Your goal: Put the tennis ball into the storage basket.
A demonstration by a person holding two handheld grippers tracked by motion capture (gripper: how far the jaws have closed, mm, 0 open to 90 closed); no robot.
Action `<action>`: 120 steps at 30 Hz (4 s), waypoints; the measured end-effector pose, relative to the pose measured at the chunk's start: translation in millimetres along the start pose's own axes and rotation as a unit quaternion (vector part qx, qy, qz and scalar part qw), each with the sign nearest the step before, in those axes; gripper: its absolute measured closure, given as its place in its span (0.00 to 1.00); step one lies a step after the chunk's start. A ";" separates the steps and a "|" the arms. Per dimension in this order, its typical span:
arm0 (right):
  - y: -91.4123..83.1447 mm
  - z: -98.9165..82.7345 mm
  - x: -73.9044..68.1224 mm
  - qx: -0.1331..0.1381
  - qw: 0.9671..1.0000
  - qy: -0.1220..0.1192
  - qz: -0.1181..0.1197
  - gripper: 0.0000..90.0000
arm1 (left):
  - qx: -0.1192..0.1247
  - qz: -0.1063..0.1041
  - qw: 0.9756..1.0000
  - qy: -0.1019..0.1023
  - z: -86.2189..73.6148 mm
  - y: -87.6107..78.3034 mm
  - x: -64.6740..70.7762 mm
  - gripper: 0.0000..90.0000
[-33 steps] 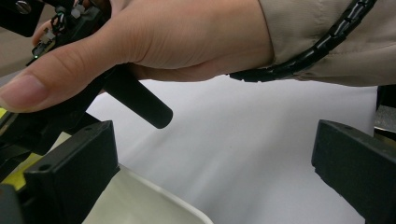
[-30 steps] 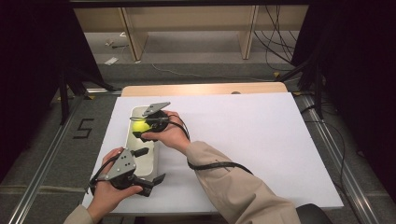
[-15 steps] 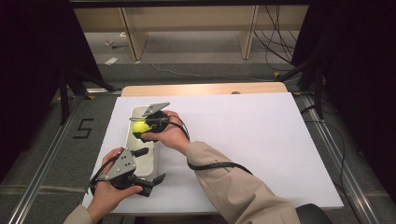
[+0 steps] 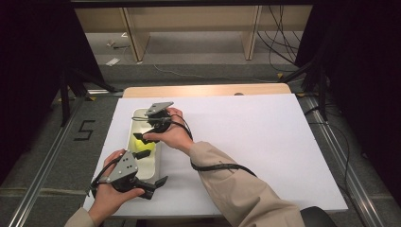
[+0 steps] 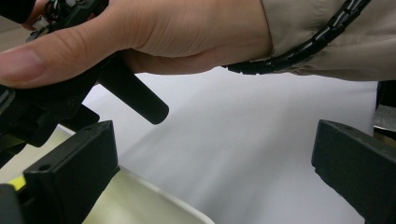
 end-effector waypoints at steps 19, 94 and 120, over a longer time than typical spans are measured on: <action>-15.5 7.2 6.4 0.013 1.000 -0.004 -0.009 0.10 | 0.000 0.000 1.000 0.000 -0.1 0.0 -0.1 0.00; -160.0 -35.7 75.7 0.031 0.994 0.028 -0.097 0.13 | -0.003 0.003 1.000 -0.001 -1.3 0.9 -0.9 0.00; -202.4 -56.8 90.5 0.032 0.990 0.040 -0.128 0.14 | -0.002 0.004 1.000 -0.003 -1.1 0.4 -1.2 0.00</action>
Point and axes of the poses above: each handheld gripper's, and its own axes: y roughly forward along the jaws, z roughly out of its top, x roughly to its right, the point moved 9 cm from there along y, roughly forward along the jaws, and after that the axes turned 7 degrees about x, right-handed, at the moved point
